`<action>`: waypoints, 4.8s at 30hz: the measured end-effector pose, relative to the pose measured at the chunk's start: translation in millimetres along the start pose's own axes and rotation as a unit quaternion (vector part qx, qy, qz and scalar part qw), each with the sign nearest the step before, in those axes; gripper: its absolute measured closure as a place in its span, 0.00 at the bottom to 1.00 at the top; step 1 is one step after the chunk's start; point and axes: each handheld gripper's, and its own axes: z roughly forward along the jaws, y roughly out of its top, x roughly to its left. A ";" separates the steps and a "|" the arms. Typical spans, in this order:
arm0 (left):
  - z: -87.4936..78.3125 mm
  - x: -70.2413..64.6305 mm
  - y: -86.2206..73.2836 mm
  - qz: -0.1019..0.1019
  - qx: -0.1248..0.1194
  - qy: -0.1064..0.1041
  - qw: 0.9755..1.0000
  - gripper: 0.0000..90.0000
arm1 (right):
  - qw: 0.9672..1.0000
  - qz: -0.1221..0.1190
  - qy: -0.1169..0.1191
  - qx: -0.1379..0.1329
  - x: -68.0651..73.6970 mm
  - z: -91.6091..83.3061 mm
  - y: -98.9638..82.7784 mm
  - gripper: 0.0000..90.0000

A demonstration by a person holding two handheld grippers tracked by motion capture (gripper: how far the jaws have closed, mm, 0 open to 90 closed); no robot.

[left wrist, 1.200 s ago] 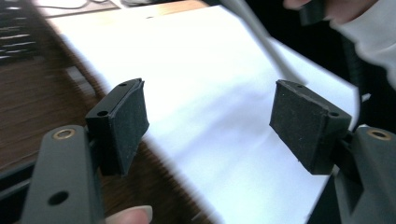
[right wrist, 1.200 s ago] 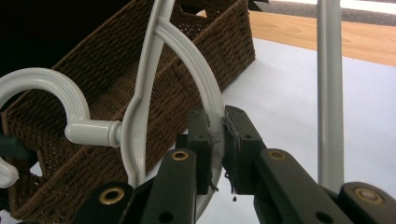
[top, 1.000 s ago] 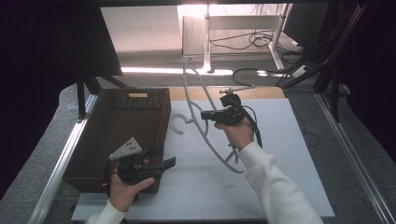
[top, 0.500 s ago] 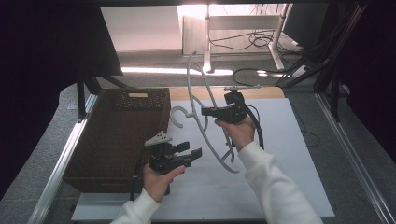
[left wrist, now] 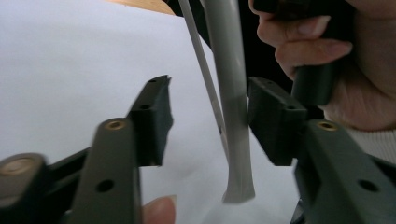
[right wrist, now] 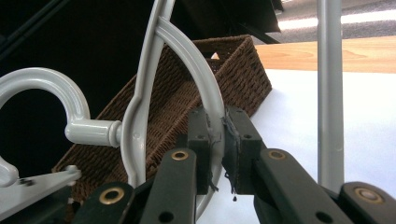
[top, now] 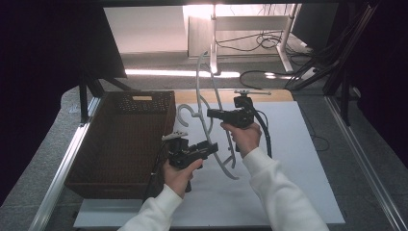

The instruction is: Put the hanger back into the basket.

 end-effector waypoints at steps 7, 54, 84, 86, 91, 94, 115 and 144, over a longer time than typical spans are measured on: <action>-2.5 5.9 3.1 -0.009 -0.004 -0.030 0.999 0.88 | 1.000 0.003 0.004 -0.002 -3.0 -1.8 -1.5 0.90; -94.9 13.6 53.9 0.041 0.037 -0.100 0.993 0.91 | 0.993 -0.078 -0.072 0.057 -43.7 -76.2 -82.5 0.46; -184.8 42.0 88.3 0.077 0.031 -0.037 0.996 0.91 | 0.985 -0.103 -0.113 0.086 -50.1 -71.0 -95.6 0.34; -193.7 47.3 87.8 0.077 0.026 -0.029 0.996 0.91 | 0.985 -0.101 -0.114 0.086 -49.8 -70.9 -95.7 0.34; -214.0 66.2 81.0 0.069 0.017 -0.011 0.997 0.91 | 0.985 -0.101 -0.115 0.083 -50.4 -72.8 -94.7 0.34; -223.4 79.6 77.2 0.070 0.028 -0.002 0.997 0.91 | 0.985 -0.099 -0.117 0.081 -51.1 -73.3 -94.5 0.34; -239.9 129.5 60.9 0.087 0.104 0.032 0.990 0.91 | 0.984 -0.097 -0.121 0.087 -52.1 -70.3 -95.7 0.34; -220.2 139.4 47.7 0.077 0.158 0.115 0.978 0.53 | 0.983 -0.091 -0.127 0.095 -57.2 -68.8 -96.9 0.34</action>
